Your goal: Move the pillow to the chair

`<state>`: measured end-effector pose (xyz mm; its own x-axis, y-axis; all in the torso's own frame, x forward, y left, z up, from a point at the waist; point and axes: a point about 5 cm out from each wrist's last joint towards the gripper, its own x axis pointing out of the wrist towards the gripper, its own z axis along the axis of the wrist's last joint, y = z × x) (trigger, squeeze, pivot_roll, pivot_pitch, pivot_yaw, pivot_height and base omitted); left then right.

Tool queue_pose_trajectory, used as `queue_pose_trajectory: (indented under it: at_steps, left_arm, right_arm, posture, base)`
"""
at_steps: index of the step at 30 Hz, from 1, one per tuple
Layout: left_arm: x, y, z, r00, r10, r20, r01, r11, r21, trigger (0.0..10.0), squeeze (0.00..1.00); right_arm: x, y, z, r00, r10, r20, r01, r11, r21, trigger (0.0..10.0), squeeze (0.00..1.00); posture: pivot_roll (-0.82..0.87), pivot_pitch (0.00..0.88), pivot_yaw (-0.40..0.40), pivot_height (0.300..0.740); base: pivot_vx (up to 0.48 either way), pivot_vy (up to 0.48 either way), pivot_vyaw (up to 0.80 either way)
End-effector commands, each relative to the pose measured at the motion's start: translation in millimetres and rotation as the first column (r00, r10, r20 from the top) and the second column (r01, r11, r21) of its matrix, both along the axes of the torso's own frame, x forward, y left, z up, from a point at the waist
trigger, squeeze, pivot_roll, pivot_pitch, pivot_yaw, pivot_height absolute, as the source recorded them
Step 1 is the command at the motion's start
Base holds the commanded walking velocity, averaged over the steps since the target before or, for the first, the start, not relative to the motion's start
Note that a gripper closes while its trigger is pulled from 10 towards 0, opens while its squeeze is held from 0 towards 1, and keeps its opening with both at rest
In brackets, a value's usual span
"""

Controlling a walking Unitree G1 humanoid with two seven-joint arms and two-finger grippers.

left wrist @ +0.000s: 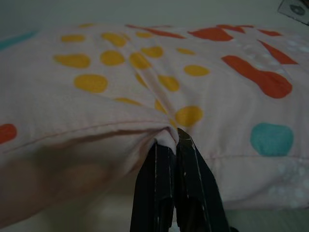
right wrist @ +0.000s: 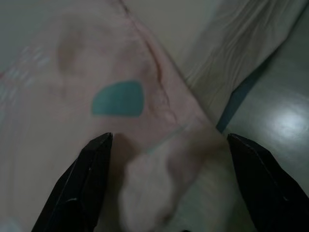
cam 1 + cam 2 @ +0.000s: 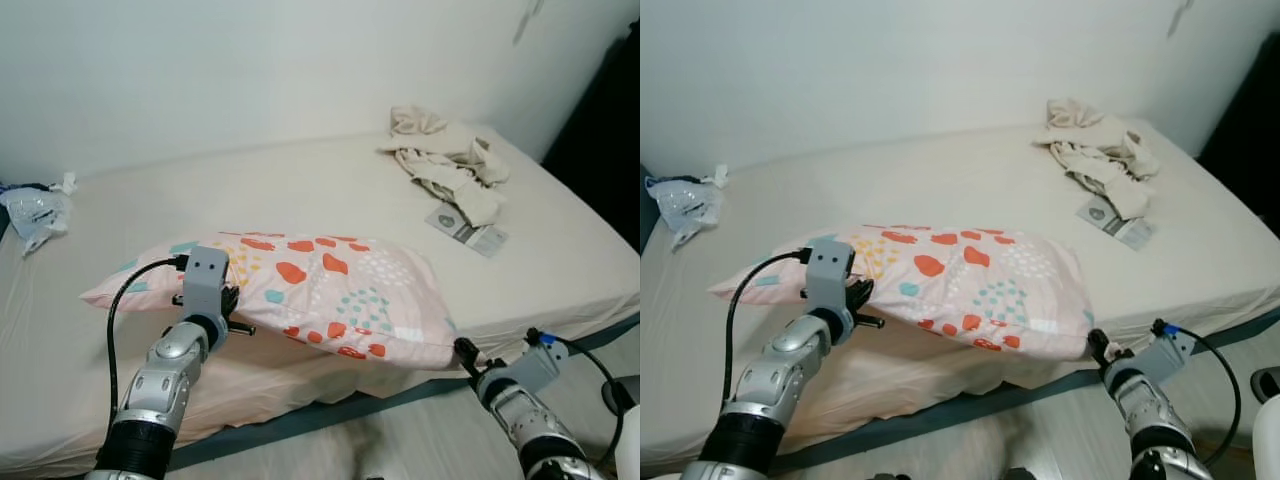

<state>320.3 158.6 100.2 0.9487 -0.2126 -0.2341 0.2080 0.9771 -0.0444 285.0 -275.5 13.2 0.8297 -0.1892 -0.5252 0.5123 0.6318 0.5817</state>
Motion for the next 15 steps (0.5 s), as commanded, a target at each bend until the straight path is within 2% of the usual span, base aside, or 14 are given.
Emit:
queue_pose_trajectory:
  at_steps: [1, 4, 5, 9, 11, 12, 13, 14, 15]
  left_arm:
    - [1.4, 8.2, 10, 1.0, 0.013, 0.023, -0.013, 1.0, -0.003, 0.0, 0.0]
    - [0.9, 9.3, 11, 1.0, 0.015, 0.021, -0.015, 1.0, -0.005, 0.0, 0.0]
    - [-0.8, 12.7, 10, 1.0, 0.008, 0.018, -0.009, 1.0, 0.025, 0.0, 0.0]
    - [-2.1, 15.1, 10, 1.0, 0.006, 0.015, -0.006, 0.999, 0.033, 0.0, 0.0]
    - [-2.0, 15.7, 11, 1.0, 0.005, 0.016, -0.005, 0.999, 0.035, 0.0, 0.0]
    - [-1.4, 15.5, 12, 1.0, 0.001, 0.02, -0.002, 0.999, 0.044, 0.0, 0.0]
    - [-1.4, 15.5, 12, 1.0, 0.001, 0.02, -0.002, 0.999, 0.044, 0.0, 0.0]
    - [-0.9, 15.5, 12, 1.0, 0.0, 0.023, -0.001, 0.999, 0.05, 0.0, 0.0]
    - [-0.9, 15.5, 12, 1.0, 0.0, 0.023, -0.001, 0.999, 0.05, 0.0, 0.0]
  right_arm:
    - [-5.5, -3.1, -5, 0.997, -0.078, -0.024, 0.079, 0.995, 0.053, 10.0, 0.0]
    - [-4.8, -3.1, -5, 0.995, -0.102, -0.023, 0.103, 0.992, 0.076, 10.0, 0.0]
    - [1.1, 5.3, -4, 0.996, -0.09, -0.02, 0.092, 0.992, 0.089, 10.0, 0.0]
    - [9.6, 17.9, -1, 0.999, -0.046, -0.003, 0.046, 0.994, 0.094, 10.0, 0.0]
    - [20.1, 31.5, 5, 0.999, 0.001, 0.032, -0.005, 0.994, 0.108, 10.0, 0.0]
    - [28.7, 45.2, 10, 0.996, 0.062, 0.063, -0.068, 0.992, 0.106, 10.0, 0.0]
    - [28.7, 45.2, 10, 0.996, 0.062, 0.063, -0.068, 0.992, 0.106, 10.0, 0.0]
    - [36.7, 61.0, 15, 0.986, 0.14, 0.09, -0.148, 0.984, 0.096, 10.0, 0.0]
    - [36.7, 61.0, 15, 0.986, 0.14, 0.09, -0.148, 0.984, 0.096, 10.0, 0.0]
  posture:
    - [0.05, 0.22, 0.032, 0.74]
    - [0.05, 0.221, 0.033, 0.74]
    - [0.06, 0.234, 0.04, 0.74]
    - [0.07, 0.236, 0.041, 0.74]
    - [0.07, 0.238, 0.042, 0.74]
    - [0.07, 0.238, 0.042, 0.74]
    - [0.07, 0.238, 0.042, 0.74]
    - [0.07, 0.237, 0.042, 0.74]
    - [0.07, 0.237, 0.042, 0.74]
  base:
    - [0.0, 0.0, 0.0]
    - [0.0, 0.0, 0.0]
    - [0.0, 0.0, 0.0]
    - [0.0, 0.0, 0.0]
    - [0.0, 0.0, 0.0]
    - [0.0, 0.0, 0.0]
    - [0.0, 0.0, 0.0]
    - [0.0, 0.0, 0.0]
    - [0.0, 0.0, 0.0]
